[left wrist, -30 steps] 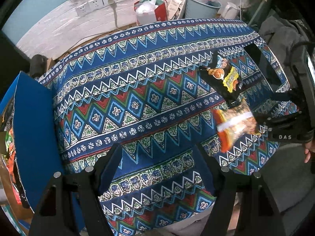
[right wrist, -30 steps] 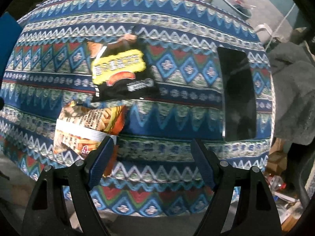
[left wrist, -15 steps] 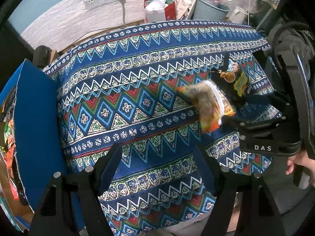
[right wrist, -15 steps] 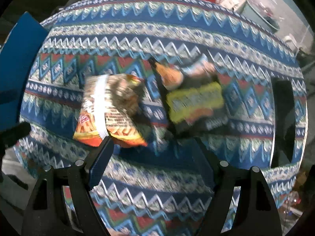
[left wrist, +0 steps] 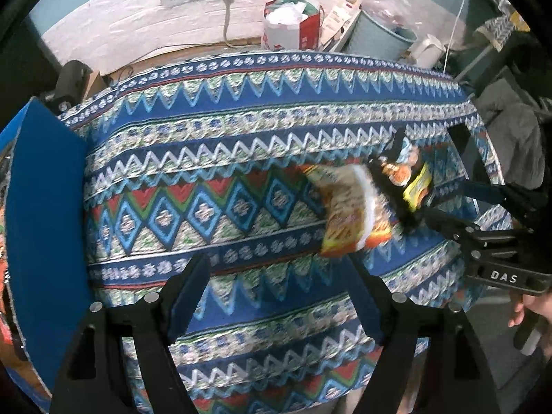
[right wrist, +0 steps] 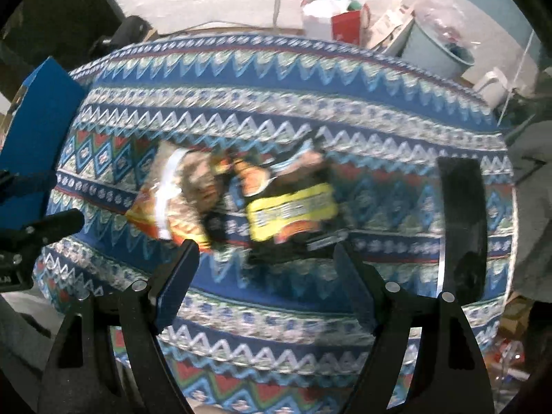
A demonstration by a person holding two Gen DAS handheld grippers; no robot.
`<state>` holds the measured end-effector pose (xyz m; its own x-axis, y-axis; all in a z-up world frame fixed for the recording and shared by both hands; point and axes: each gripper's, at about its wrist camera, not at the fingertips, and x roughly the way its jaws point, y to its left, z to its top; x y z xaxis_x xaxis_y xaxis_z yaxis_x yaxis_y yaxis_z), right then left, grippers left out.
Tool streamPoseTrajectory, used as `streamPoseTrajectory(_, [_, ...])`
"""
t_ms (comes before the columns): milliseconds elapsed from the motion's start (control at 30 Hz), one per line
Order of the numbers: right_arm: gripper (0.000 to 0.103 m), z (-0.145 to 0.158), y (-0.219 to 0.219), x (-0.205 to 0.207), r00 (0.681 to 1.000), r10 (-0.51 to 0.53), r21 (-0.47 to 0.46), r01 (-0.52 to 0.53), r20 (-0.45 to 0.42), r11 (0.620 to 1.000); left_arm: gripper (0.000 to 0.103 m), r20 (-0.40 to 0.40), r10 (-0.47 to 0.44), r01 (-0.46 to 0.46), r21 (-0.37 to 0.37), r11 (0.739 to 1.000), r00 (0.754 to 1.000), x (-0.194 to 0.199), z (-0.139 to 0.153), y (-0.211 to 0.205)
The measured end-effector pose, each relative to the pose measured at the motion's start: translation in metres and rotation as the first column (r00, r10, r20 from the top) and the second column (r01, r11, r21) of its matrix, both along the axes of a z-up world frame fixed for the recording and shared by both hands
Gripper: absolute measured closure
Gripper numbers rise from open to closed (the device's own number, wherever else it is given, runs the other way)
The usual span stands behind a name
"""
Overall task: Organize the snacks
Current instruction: 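Grasp strapped beige snack pack with left gripper while right gripper grasps black-yellow bag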
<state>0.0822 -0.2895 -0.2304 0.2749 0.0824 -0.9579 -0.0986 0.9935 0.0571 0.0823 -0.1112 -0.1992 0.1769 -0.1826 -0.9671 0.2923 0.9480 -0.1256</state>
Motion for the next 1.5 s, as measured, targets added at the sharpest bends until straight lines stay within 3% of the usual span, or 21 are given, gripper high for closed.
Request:
streamPoseTrajectory(333, [0.024, -0.025, -0.009, 0.022, 0.999, 0.039, 0.028, -0.039, 0.012, 0.999, 0.023, 0.002, 0.011, -0.011, -0.020, 1.000, 1.000, 0.017, -0.013, -0.031])
streamPoseTrajectory(733, [0.024, -0.059, -0.012, 0.034, 0.997, 0.072, 0.015, -0.072, 0.010, 0.997, 0.023, -0.065, 0.059, -0.063, -0.049, 0.997, 0.996, 0.037, -0.035, -0.048])
streamPoseTrajectory(833, [0.033, -0.063, -0.016, 0.034, 0.997, 0.076, 0.016, -0.076, 0.002, 0.997, 0.020, -0.069, 0.054, -0.058, -0.057, 0.997, 0.996, 0.039, -0.038, -0.056])
streamPoseTrajectory(867, [0.041, -0.064, -0.016, 0.037, 0.997, 0.072, 0.013, -0.072, 0.009, 0.997, 0.019, -0.069, 0.053, -0.057, -0.058, 0.997, 0.996, 0.040, -0.039, -0.057])
streamPoseTrajectory(1300, [0.042, -0.046, -0.071, 0.030, 0.992, -0.122, 0.032, 0.121, 0.033, 0.992, 0.018, -0.088, 0.101, -0.112, -0.133, 0.985, 0.991, 0.046, -0.040, -0.075])
streamPoseTrajectory(1500, [0.042, -0.040, -0.081, 0.029, 0.988, -0.149, 0.043, 0.147, 0.034, 0.988, 0.018, -0.130, 0.070, -0.082, -0.087, 0.993, 0.989, 0.042, -0.066, -0.094])
